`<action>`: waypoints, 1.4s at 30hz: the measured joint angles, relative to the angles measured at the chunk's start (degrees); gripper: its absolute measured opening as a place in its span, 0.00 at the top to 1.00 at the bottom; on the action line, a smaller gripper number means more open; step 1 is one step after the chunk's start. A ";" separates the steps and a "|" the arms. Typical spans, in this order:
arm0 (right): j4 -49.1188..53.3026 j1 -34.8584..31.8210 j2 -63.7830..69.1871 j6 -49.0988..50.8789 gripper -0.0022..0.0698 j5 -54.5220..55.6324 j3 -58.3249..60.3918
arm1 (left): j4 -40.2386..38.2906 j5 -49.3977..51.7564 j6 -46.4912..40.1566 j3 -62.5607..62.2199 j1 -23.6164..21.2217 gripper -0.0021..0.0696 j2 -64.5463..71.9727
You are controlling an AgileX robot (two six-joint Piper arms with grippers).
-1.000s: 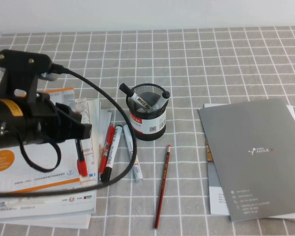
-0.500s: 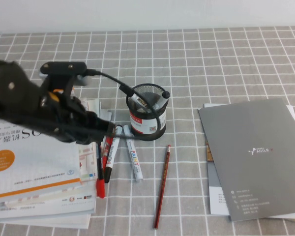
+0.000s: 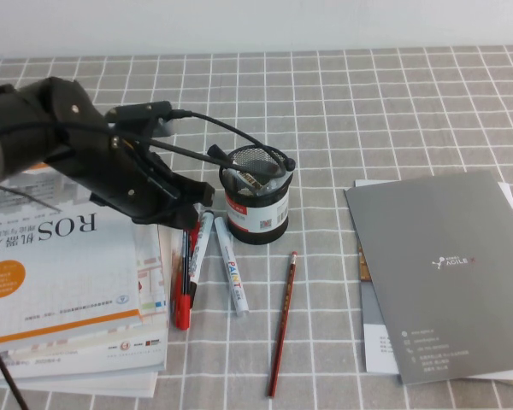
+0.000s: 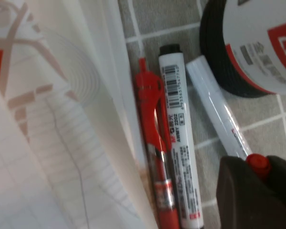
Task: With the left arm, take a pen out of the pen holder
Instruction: 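Take a marker out of the pen holder and lay it on the table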
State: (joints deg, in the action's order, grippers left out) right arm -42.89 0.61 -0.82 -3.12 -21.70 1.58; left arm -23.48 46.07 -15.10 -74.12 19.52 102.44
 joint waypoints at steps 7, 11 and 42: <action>0.00 0.00 0.00 0.00 0.99 0.00 0.00 | -0.24 -0.77 -1.48 -1.06 0.00 0.68 3.20; 0.00 0.00 0.00 0.00 0.99 0.00 0.00 | -0.14 -1.77 -1.58 -1.11 0.00 0.47 3.54; 0.00 0.00 0.00 0.00 0.99 0.00 0.00 | 31.22 -47.09 10.88 52.02 6.09 0.97 -50.15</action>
State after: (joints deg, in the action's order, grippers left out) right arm -42.89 0.61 -0.82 -3.12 -21.70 1.58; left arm 7.74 -1.02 -4.22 -22.10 25.61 52.29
